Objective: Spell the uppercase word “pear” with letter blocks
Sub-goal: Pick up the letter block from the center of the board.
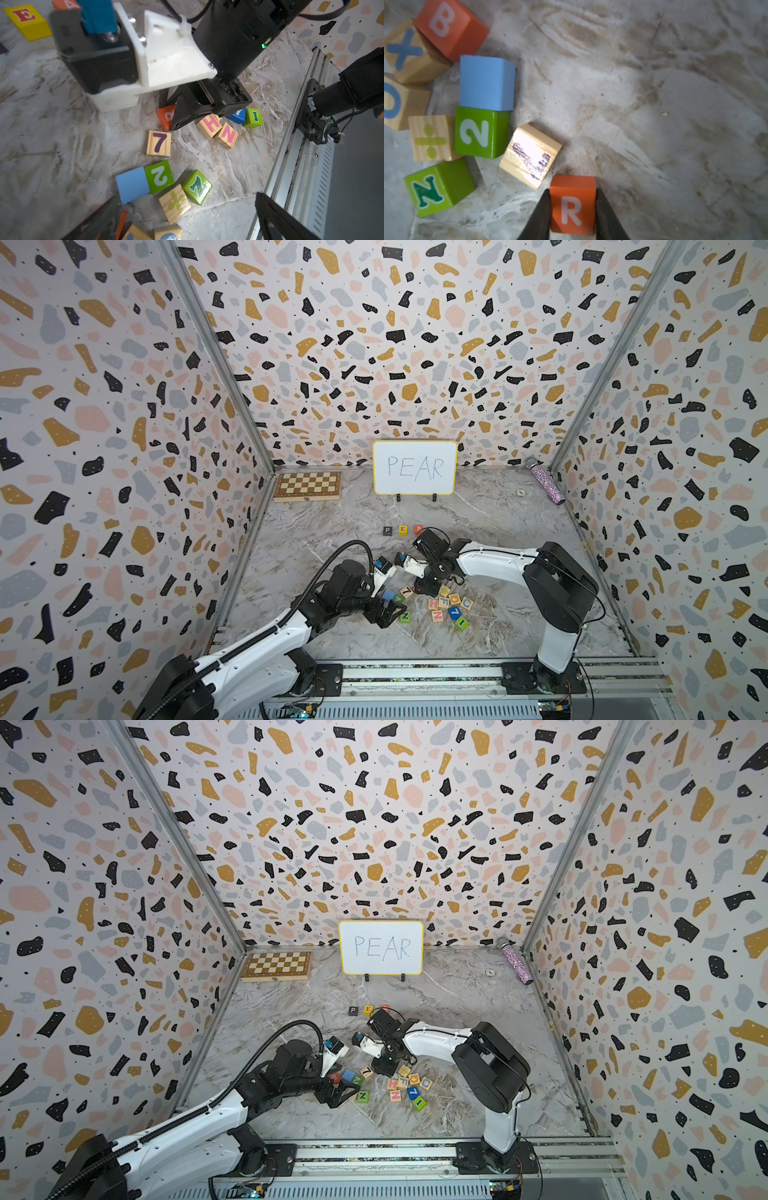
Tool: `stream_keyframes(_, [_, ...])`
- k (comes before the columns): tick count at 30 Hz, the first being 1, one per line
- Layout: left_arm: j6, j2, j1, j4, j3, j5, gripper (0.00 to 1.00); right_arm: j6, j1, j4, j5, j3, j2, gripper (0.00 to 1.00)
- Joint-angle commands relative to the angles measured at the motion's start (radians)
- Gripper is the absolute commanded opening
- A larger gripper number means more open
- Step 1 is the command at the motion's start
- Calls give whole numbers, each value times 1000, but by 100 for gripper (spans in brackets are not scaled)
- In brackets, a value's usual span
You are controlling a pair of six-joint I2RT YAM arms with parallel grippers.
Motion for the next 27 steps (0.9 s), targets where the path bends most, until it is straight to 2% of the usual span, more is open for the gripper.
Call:
stream_keyframes(1, [22, -14, -5, 41, 7, -24, 99, 12, -13, 12, 6, -21, -78, 10])
stream_keyframes(7, [77, -33, -5, 51, 56, -74, 99, 35, -54, 61, -35, -37, -153, 7])
stream_keyframes(11, [101, -33, 3, 121, 86, -88, 99, 67, -67, 115, -77, -38, -182, 7])
stream_keyframes(20, [143, 61, 100, 216, 227, 0, 99, 145, -109, 192, -98, 33, -164, 6])
stream_keyframes(27, [168, 187, 151, 240, 323, 43, 99, 230, -192, 230, -99, 84, -142, 6])
